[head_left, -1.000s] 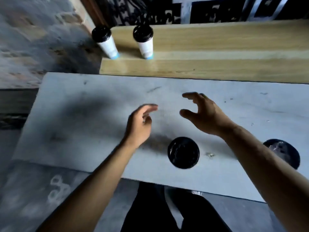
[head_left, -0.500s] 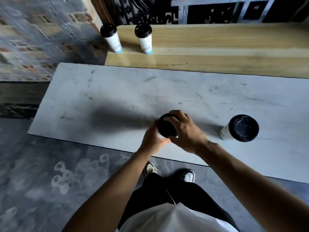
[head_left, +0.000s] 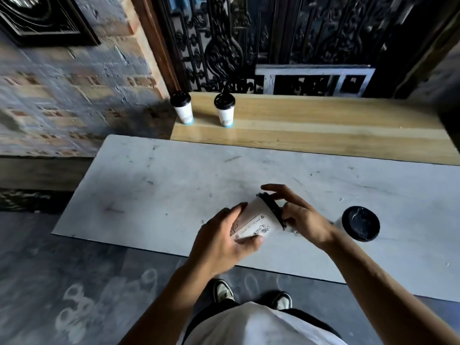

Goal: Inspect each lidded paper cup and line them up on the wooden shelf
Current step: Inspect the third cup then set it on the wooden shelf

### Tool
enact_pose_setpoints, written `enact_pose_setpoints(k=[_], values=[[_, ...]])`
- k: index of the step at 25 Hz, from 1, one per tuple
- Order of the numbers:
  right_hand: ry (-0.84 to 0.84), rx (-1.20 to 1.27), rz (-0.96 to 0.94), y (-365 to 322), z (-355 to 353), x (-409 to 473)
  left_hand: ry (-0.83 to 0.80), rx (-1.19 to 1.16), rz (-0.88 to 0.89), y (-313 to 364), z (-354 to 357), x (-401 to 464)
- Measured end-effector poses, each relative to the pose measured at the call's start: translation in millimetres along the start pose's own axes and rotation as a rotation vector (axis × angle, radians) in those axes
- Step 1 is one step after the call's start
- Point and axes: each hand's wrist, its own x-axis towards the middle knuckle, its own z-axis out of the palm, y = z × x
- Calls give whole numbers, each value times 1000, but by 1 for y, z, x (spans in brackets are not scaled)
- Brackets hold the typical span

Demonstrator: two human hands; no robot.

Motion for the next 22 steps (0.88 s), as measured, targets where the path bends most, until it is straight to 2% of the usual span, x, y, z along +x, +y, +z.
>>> enact_pose_setpoints(k=[3,6,9,17,22], values=[[96,183,-19,2,24,9,19,152,-8,19,-18,-4],[229,195,-13,4,45,14,-39,315,-45,32,-25,-6],[246,261,8,3,53,16,-45,371,-66,36,-32,-5],[240,293,1,3,51,24,-21,371,-94,34,-33,4],[201,372,68,2,51,31,-47,183,-192,24,-42,11]])
